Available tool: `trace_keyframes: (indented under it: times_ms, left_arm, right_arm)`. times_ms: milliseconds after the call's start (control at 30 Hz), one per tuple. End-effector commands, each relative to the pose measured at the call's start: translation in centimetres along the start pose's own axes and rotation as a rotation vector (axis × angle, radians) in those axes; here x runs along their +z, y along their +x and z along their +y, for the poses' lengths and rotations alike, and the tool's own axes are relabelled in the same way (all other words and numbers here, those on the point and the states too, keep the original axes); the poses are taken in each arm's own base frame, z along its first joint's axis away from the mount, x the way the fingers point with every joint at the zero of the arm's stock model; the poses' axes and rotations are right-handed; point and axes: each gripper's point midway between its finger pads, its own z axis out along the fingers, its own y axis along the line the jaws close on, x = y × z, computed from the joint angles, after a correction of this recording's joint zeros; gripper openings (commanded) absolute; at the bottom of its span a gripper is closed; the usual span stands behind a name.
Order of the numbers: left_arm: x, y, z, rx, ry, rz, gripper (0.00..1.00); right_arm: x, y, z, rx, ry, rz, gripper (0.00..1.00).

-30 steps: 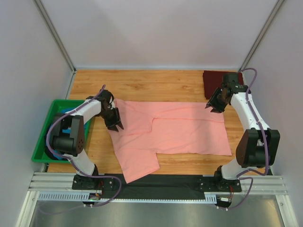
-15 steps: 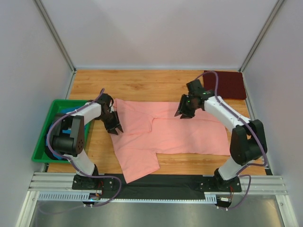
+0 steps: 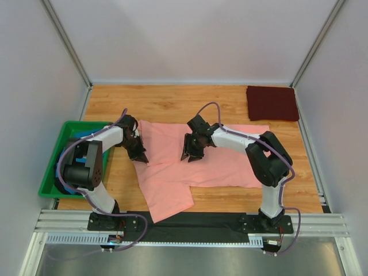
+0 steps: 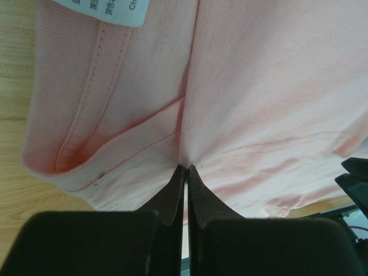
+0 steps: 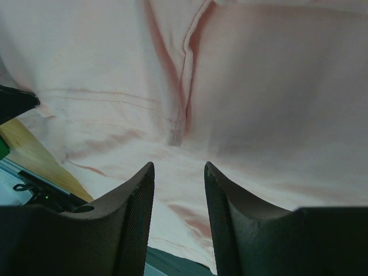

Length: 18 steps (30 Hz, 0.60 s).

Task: Fold and stack the t-shirts
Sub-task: Fold the tshirt

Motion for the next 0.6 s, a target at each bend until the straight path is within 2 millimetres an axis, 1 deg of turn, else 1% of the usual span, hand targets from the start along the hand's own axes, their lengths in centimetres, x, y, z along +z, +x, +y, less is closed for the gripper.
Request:
trace_keyframes:
  times_ms: [0, 100, 200, 300, 333, 400, 433, 567]
  left_arm:
    - [-0.8, 0.1, -0.8, -0.006, 0.049, -0.004, 0.0]
    - [-1.0, 0.4, -0.8, -0.024, 0.045, 0.006, 0.0]
    - [-1.7, 0.5, -0.6, -0.041, 0.017, 0.001, 0.0]
    - [-2.5, 0.3, -0.9, -0.046, 0.015, -0.015, 0.0]
    - [-2.6, 0.3, -0.9, -0.047, 0.016, -0.017, 0.0]
    - [-2.9, 0.3, -1.2, -0.056, 0.02, -0.014, 0.0]
    - [-3.0, 0.3, -1.2, -0.068, 0.018, -0.011, 0.0]
    - [-3.3, 1.2, -0.9, -0.102, -0.006, 0.02, 0.0]
  right_arm:
    - [0.6, -1.4, 2.1, 0.013, -0.064, -0.044, 0.42]
    - [1.2, -1.4, 2.3, 0.016, -0.063, -0.037, 0.4]
    - [1.7, -1.6, 2.4, 0.017, -0.061, -0.034, 0.37]
    - [1.9, -1.8, 2.4, 0.015, -0.051, -0.034, 0.31]
    - [1.9, -1.8, 2.4, 0.009, -0.05, -0.033, 0.24]
    - [1.8, -2.0, 2.4, 0.003, -0.049, -0.042, 0.17]
    - [1.5, -2.1, 2.4, -0.006, -0.051, -0.048, 0.1]
    - [0.4, -2.3, 3.0, -0.033, -0.063, -0.069, 0.01]
